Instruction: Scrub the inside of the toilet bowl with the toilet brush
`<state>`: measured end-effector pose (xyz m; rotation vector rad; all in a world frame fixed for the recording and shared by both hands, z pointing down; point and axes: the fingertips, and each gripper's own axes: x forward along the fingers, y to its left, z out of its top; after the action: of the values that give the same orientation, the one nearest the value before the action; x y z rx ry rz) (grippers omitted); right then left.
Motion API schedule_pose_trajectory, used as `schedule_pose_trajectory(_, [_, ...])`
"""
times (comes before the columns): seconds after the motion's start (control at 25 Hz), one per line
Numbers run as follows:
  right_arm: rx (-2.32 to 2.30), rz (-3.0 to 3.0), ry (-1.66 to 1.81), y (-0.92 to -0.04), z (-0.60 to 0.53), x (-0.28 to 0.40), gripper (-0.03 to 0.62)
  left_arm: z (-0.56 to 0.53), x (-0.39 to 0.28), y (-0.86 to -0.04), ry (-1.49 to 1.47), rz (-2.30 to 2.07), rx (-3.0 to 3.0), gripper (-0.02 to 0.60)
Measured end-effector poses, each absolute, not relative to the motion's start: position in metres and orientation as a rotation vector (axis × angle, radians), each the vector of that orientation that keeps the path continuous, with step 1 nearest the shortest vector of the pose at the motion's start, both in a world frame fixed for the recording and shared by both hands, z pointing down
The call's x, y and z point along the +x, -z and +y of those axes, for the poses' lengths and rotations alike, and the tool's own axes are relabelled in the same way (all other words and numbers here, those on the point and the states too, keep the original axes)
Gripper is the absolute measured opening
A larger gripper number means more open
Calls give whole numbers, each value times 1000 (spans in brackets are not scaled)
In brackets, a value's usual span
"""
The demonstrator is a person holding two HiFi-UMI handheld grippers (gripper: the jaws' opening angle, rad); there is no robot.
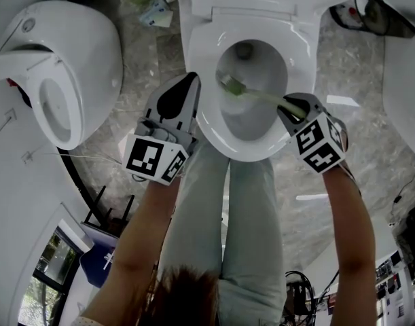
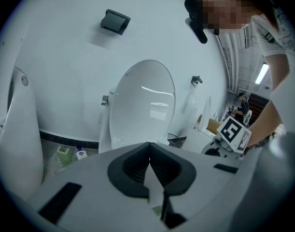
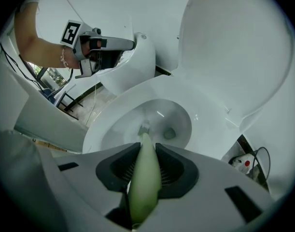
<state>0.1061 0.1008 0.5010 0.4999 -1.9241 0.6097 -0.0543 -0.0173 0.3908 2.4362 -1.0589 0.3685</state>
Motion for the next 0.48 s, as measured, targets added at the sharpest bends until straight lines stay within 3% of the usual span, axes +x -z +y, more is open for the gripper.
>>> schedule_pose_trajectory(0.48, [364, -1819, -445, -503, 119, 130, 107, -11, -50, -382, -377, -1052, 2450, 3])
